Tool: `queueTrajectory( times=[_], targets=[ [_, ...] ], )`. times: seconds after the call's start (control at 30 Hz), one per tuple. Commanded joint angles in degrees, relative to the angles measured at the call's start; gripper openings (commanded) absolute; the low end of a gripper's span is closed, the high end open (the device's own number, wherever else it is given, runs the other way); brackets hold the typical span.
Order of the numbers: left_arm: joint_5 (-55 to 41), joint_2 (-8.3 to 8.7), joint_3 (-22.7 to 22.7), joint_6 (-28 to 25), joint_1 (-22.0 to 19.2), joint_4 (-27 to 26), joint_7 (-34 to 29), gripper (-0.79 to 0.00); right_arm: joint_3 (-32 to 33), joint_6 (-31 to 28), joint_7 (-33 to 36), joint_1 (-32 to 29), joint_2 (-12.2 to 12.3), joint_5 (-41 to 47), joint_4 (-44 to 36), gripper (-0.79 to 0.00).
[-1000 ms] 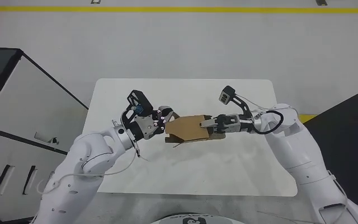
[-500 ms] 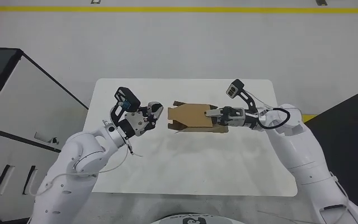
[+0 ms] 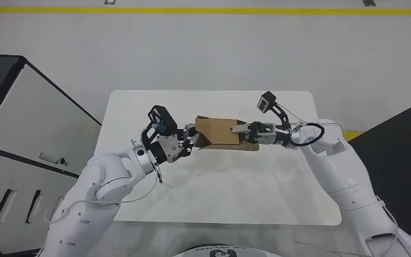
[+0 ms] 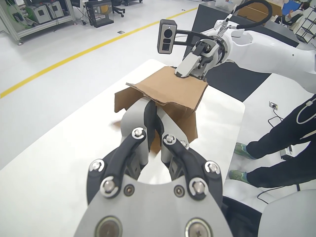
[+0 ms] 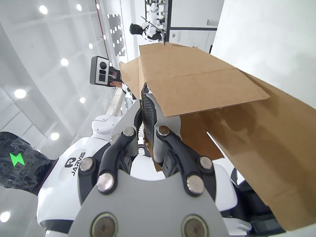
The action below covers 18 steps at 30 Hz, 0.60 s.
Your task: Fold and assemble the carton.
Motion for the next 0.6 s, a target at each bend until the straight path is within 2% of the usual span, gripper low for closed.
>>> queueTrajectory(
  times=[0.0,0.43,0.57],
  targets=[
    [0.03,-0.02,0.27,-0.02,-0.26,0.01,-0.13,-0.785,-0.33,0.30,-0.16,0.16,-0.02,-0.64,0.05,-0.785],
    [0.65,-0.08,1.72,-0.51,-0.99,-0.28,-0.77,-0.785,-1.42,1.22,-0.41,0.69,-0.17,-1.20,0.06,-0.785],
    [0.59,0.02,0.03,0.26,-1.19,0.08,-0.15,-0.785,-0.21,0.75,0.56,0.63,-0.12,1.81,1.09,-0.785]
  ],
)
